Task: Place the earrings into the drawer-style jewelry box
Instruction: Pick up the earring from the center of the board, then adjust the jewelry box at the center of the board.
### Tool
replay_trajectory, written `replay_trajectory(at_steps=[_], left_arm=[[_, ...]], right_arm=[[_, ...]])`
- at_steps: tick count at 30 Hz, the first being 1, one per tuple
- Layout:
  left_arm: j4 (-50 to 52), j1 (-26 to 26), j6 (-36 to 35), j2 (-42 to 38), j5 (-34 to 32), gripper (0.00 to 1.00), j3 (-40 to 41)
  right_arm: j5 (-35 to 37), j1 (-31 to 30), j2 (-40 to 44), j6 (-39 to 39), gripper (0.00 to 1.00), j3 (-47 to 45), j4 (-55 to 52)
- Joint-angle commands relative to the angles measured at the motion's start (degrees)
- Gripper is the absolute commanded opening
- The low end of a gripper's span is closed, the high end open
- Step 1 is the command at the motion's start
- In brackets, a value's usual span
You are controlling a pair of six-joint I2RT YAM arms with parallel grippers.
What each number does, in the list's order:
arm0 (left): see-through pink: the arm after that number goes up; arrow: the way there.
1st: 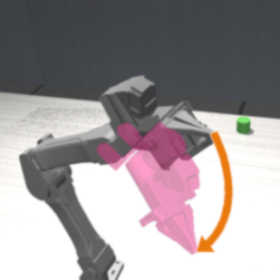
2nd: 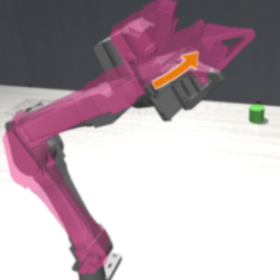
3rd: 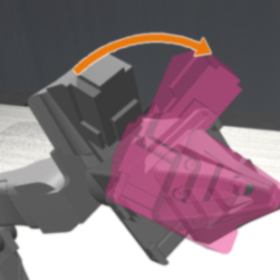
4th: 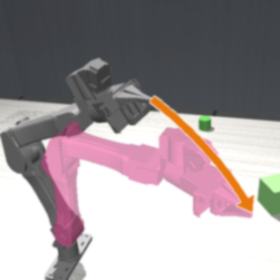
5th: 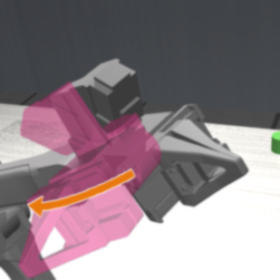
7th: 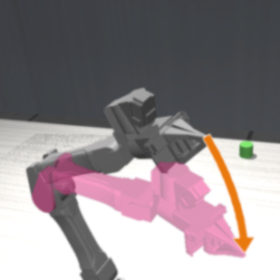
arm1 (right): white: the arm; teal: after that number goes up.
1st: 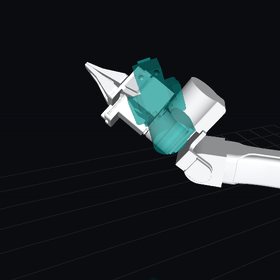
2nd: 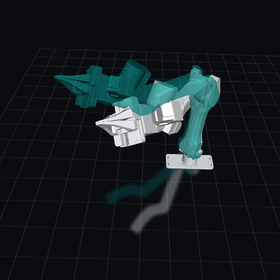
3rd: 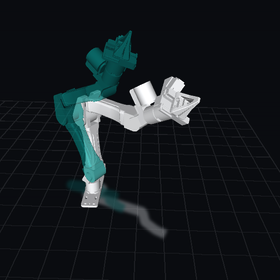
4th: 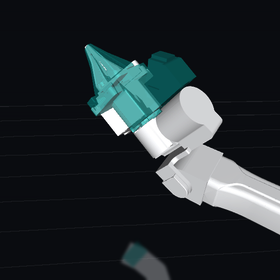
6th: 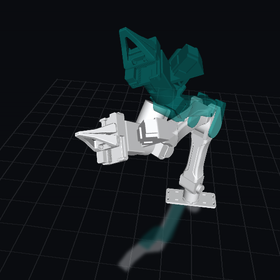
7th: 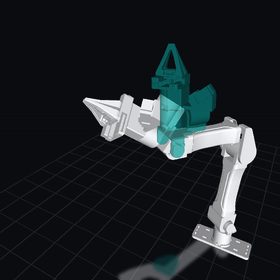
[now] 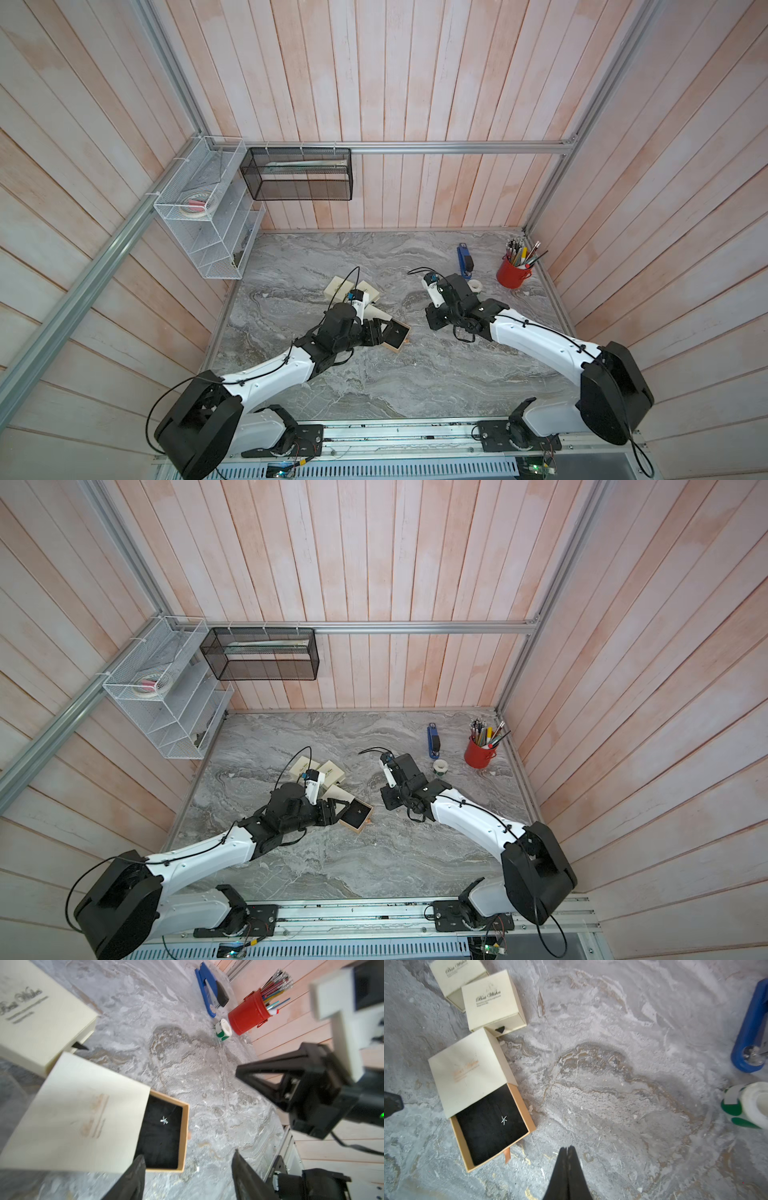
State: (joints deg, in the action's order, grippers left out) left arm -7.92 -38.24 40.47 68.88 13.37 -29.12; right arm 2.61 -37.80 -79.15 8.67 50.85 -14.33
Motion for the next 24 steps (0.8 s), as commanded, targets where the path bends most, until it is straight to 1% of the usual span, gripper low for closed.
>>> replay_trajectory(at_steps=[1,3,5,8,12,15,18,21,24], left_arm=[[5.7,0.4,4.1,-2.8,-2.4,0.79,3.2],[4.4,0.5,4.6,-2.3,-1.8,0.82,3.9],[3.6,0.7,4.3,-0.4,-1.5,0.84,2.9],[1.9,0.8,3.7,3.4,-1.0,0.85,0.8],[1.4,1.2,2.7,8.5,-1.4,0.85,-2.2],[3.1,2.2,2.6,11.7,-2.0,0.85,-4.2],[2.3,3.5,2.6,13.8,-2.2,0.86,-5.0],[1.7,4.5,1.4,15.9,-2.4,0.86,-6.7],[1.3,5.5,-0.4,19.1,-1.2,0.86,-9.8]], right_arm=[[3.4,-0.3,1.6,-0.7,0.0,-1.6,8.4],[3.8,-0.2,1.7,-0.5,0.0,-1.4,9.2],[3.6,-0.3,1.7,-0.6,0.0,-1.1,9.3],[3.5,-0.3,2.9,-1.0,0.0,-1.1,9.8],[4.2,-0.3,6.5,-1.0,0.0,-3.7,13.4],[5.2,-0.2,8.2,-1.3,0.0,-4.1,12.8],[6.0,-0.3,9.3,-1.3,0.0,-4.6,12.2],[6.2,-0.2,10.2,-1.0,0.0,-5.3,12.0],[7.0,-0.2,11.0,-0.7,0.0,-6.1,11.8]])
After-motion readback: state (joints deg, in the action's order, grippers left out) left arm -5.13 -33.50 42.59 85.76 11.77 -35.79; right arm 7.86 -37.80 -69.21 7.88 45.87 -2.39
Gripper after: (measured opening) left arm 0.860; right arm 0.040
